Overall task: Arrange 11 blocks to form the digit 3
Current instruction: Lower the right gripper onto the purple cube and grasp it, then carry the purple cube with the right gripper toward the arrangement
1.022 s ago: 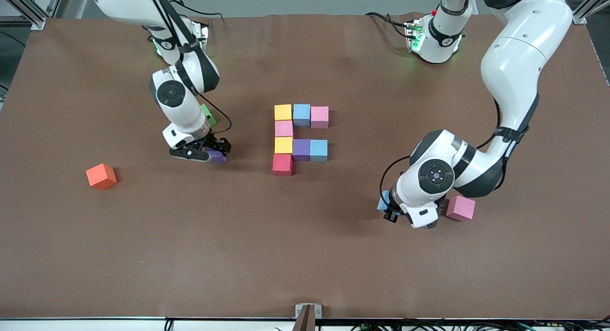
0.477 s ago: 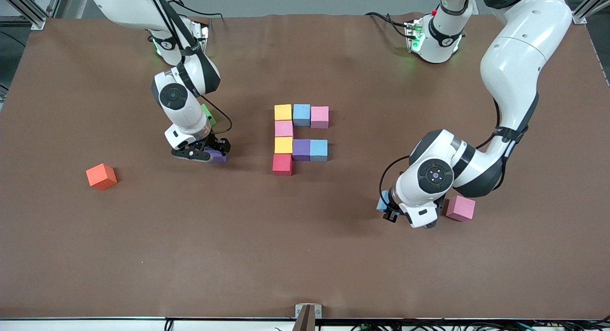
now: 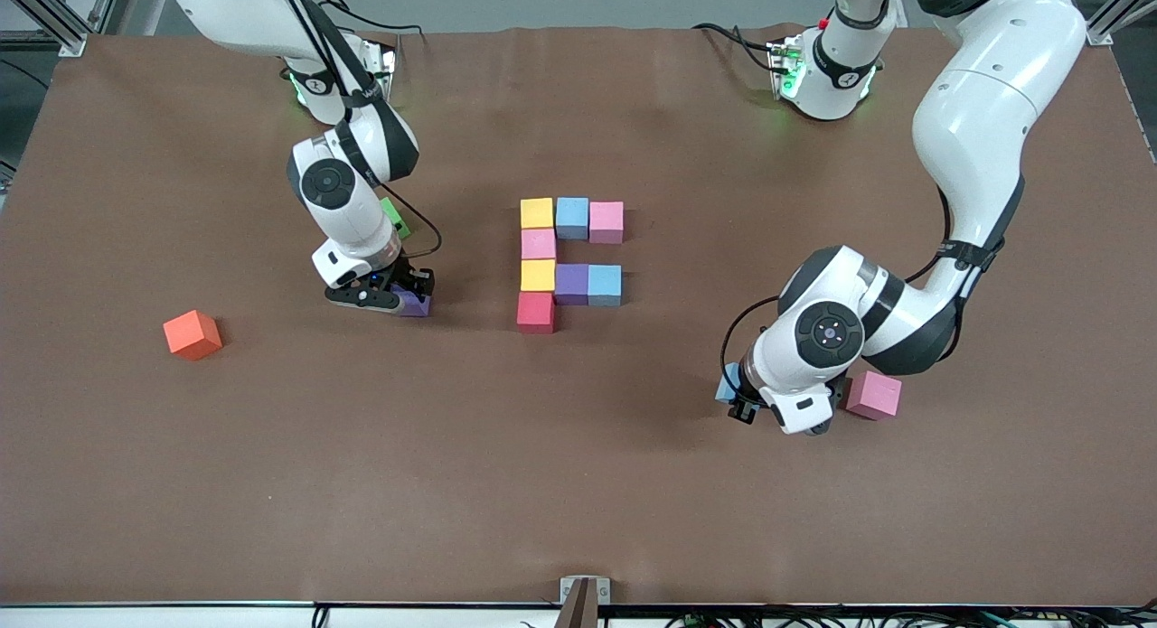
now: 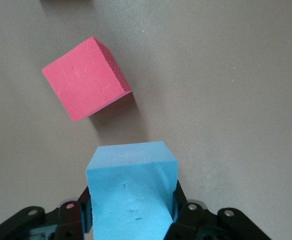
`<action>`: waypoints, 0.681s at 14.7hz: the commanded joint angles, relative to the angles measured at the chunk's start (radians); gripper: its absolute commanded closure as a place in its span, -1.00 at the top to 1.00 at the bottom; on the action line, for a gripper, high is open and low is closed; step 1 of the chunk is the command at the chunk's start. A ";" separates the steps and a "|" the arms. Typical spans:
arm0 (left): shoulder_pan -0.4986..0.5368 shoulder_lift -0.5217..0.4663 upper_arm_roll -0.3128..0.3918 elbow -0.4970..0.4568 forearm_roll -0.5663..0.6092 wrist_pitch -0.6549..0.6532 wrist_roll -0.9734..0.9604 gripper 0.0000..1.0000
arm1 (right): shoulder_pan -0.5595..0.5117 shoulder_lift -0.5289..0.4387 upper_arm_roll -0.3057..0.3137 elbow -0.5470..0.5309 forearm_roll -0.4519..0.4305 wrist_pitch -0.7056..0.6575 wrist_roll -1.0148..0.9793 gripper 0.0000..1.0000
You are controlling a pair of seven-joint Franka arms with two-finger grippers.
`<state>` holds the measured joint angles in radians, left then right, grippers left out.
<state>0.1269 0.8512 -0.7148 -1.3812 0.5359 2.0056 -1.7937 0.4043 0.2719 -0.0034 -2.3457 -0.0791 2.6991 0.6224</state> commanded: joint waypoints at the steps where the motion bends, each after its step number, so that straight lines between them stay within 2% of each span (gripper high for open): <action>1: -0.001 -0.008 0.000 0.005 0.018 -0.002 0.004 -0.38 | -0.009 0.010 0.013 0.103 -0.013 -0.103 -0.003 -0.92; 4: -0.003 -0.006 0.000 0.005 0.018 -0.002 0.004 -0.38 | -0.002 0.073 0.017 0.241 -0.004 -0.202 0.008 -0.91; 10: -0.003 -0.006 0.000 0.005 0.018 -0.001 0.007 -0.38 | 0.039 0.233 0.022 0.503 0.016 -0.272 0.007 -0.91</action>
<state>0.1267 0.8512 -0.7148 -1.3803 0.5359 2.0060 -1.7928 0.4277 0.4285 0.0167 -1.9664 -0.0772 2.4814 0.6233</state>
